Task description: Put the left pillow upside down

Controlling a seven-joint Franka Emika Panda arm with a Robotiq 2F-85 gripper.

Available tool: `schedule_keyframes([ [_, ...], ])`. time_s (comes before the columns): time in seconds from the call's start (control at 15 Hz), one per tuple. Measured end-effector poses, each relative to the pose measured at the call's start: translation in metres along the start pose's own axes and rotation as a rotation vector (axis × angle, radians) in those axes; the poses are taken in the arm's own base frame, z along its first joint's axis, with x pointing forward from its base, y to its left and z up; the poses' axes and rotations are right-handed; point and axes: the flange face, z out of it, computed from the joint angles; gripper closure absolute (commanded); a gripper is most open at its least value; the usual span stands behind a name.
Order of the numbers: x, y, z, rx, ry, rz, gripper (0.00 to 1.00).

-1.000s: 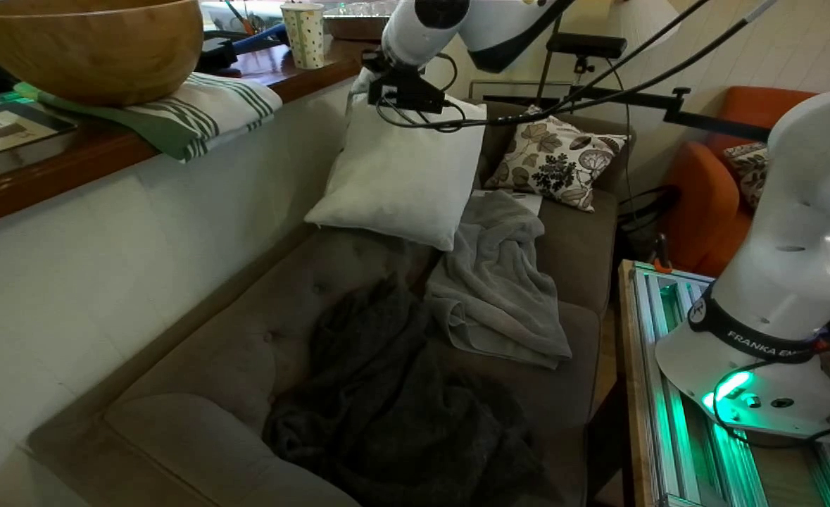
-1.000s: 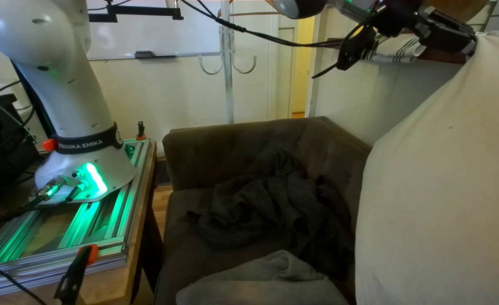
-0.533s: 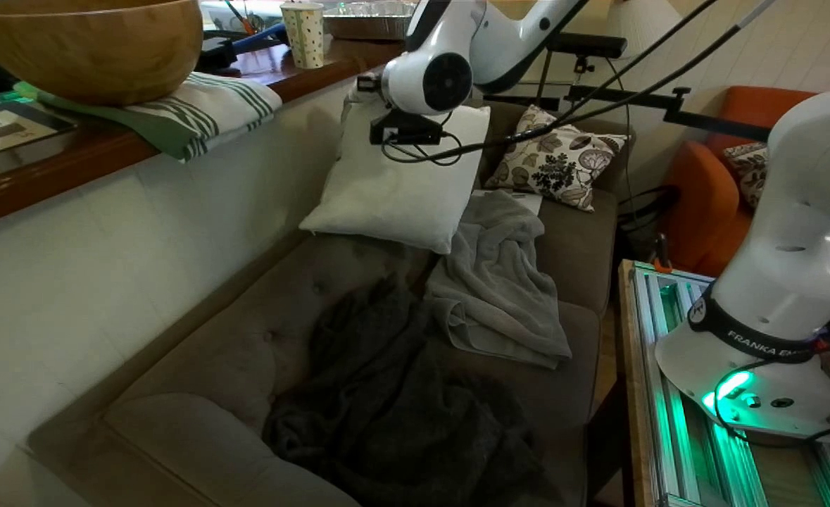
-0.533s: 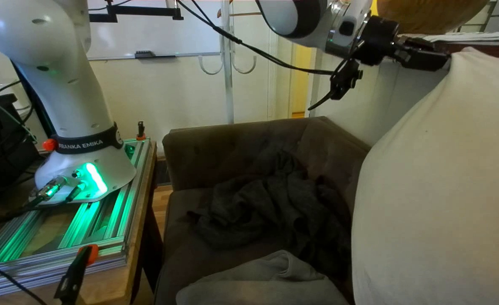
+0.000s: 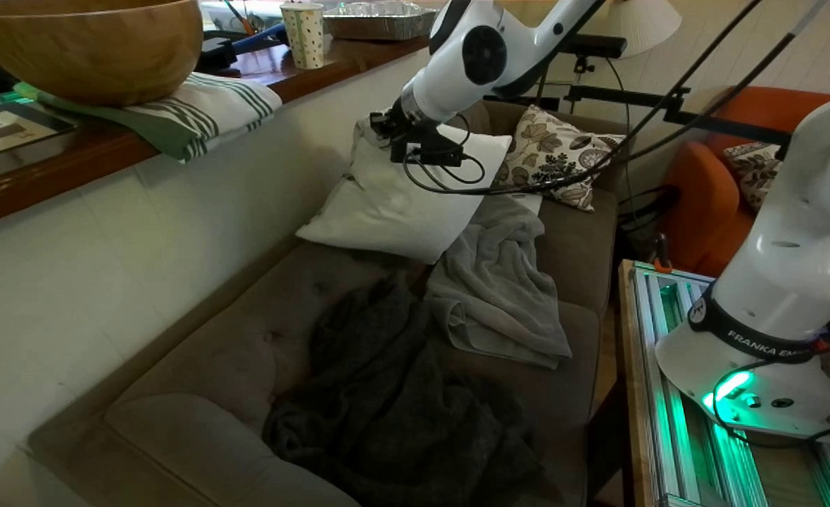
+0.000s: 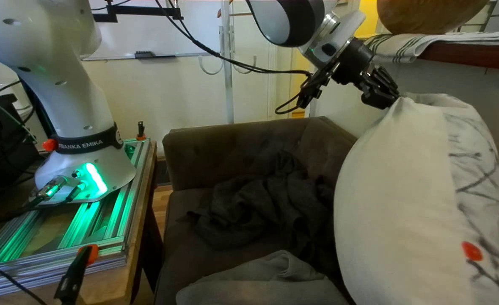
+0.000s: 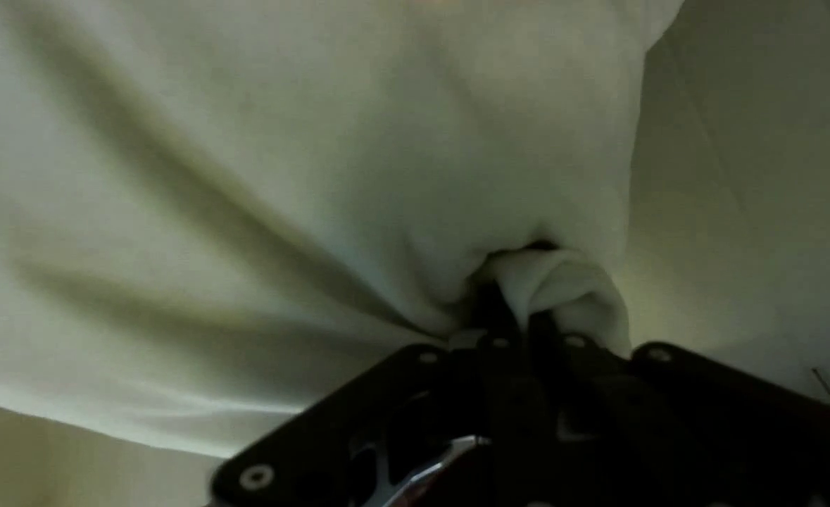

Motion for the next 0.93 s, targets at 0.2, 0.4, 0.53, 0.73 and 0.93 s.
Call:
schedule_keyframes([
  [0.2, -0.009, 0.008, -0.011, 0.048, -0.158, 0.017, 0.99],
  [0.4, -0.020, 0.019, -0.021, 0.088, -0.317, 0.030, 0.99],
  [0.53, -0.028, 0.027, -0.023, 0.110, -0.406, 0.024, 0.68],
  [0.73, -0.043, 0.044, -0.026, 0.125, -0.543, 0.025, 0.49],
  [0.93, -0.050, 0.057, -0.036, 0.159, -0.714, 0.029, 0.30],
])
